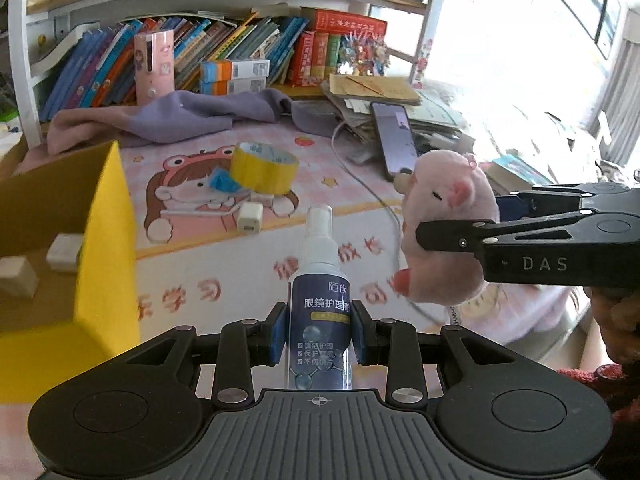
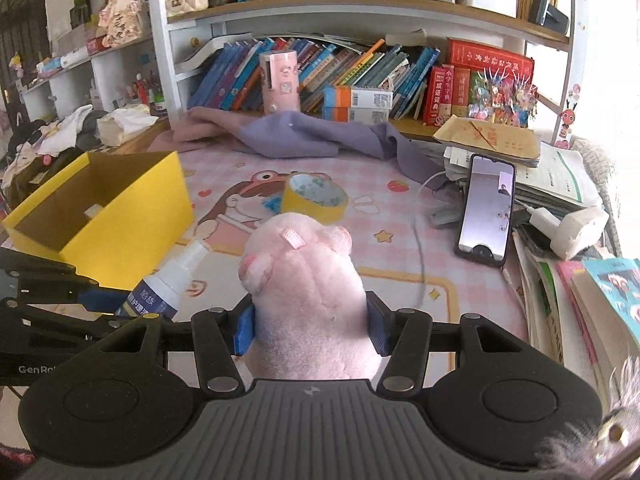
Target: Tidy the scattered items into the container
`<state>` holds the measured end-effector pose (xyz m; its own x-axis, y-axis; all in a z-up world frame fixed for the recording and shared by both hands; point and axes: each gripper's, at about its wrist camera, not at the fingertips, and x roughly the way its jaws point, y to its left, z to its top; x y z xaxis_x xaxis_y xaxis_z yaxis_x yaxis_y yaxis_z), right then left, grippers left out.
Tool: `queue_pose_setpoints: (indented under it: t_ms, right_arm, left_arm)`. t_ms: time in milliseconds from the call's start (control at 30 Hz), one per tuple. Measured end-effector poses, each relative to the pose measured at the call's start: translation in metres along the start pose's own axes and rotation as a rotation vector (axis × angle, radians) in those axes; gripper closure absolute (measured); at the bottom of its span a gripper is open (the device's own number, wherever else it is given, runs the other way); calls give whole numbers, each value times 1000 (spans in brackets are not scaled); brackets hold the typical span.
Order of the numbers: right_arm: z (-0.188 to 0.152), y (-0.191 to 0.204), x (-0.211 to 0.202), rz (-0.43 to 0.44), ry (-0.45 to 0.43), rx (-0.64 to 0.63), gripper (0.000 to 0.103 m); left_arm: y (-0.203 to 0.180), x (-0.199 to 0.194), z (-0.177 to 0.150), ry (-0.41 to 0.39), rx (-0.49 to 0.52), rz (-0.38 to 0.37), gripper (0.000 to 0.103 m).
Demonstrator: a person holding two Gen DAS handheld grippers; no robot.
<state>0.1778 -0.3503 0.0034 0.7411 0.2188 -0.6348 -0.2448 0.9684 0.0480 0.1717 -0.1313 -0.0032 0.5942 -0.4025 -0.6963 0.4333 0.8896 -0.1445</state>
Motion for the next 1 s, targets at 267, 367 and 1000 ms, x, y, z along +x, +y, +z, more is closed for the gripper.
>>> queue_pose_setpoints:
  t_ms: [267,367,1000]
  right_arm:
    - [-41,63,-35,-29,35,17,52]
    - [-58,88,-46,-21,49,15,52]
    - [-86,192,-70,119,93,-74,52]
  left_arm:
    - [15,-55,-57,12,-16,-29,72]
    - [21,-73,-75,15,-14,-28,72]
    - [68,-149,-132,-34,-126,63,72]
